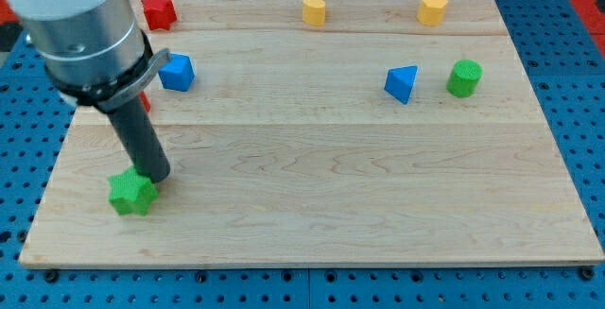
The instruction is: Move the green star to the bottom left corner
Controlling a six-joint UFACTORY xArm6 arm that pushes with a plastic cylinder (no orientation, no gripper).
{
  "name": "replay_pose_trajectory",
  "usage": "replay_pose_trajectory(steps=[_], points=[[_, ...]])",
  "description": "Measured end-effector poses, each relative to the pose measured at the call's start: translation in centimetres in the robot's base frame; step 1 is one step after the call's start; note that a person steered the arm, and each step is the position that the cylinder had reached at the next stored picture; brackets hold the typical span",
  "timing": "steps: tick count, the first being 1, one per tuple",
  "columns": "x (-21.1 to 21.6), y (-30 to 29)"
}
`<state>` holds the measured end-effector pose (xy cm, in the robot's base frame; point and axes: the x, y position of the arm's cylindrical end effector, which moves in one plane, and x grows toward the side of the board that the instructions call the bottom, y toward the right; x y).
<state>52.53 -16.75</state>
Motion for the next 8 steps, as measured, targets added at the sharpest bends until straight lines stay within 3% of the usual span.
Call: replay_pose_trajectory(steps=[2,4,8], points=[[1.4,-2.9],[-2.1,-2.1],[-2.2,-7.0]])
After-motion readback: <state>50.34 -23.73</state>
